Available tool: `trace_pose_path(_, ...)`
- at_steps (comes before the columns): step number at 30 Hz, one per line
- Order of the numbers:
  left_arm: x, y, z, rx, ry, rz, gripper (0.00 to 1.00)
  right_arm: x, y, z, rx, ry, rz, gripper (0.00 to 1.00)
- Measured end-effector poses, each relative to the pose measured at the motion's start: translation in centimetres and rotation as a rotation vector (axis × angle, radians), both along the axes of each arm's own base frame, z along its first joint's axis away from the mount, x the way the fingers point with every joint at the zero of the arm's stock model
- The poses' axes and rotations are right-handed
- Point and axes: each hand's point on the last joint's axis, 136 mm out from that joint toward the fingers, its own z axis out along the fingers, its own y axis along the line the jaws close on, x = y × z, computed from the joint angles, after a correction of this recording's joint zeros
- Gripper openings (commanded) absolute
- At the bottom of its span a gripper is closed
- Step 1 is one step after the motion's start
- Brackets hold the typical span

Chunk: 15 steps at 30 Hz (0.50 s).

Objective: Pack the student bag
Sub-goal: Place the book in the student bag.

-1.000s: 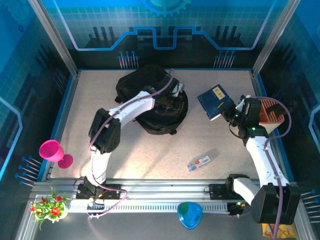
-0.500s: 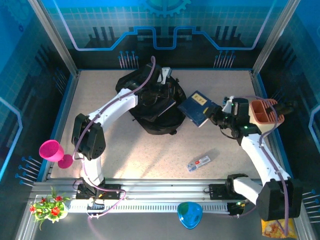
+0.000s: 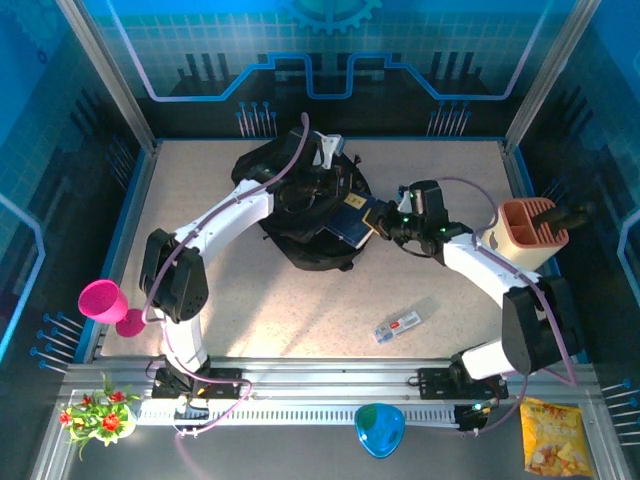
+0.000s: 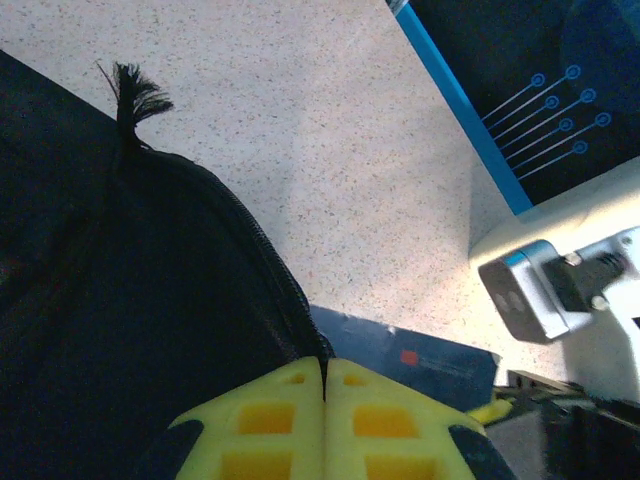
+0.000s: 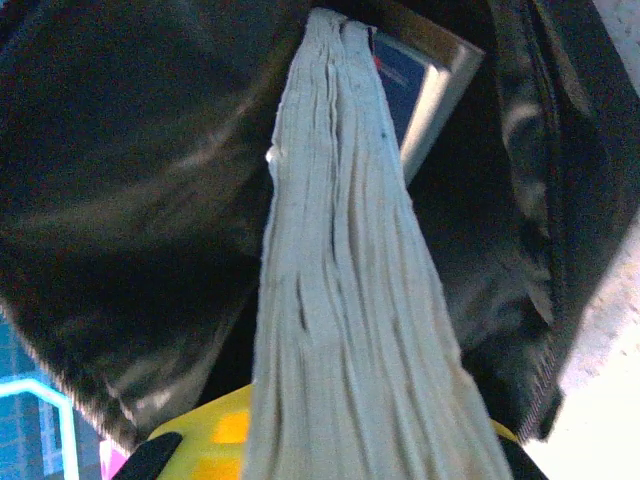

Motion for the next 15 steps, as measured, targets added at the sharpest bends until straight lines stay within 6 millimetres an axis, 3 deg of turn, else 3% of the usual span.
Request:
trace_pose_path(8, -0.1, -0.2, 0.3, -0.025, 0.012, 0.000, 0.00, 3.8, 0.7, -3.8, -0.018, 0.064, -0.096, 0.10)
trace_pose_path(15, -0.1, -0.4, 0.4, -0.049, 0.032, 0.009, 0.00, 8.8, 4.6, -5.1, 0.010, 0.041, -0.114, 0.13)
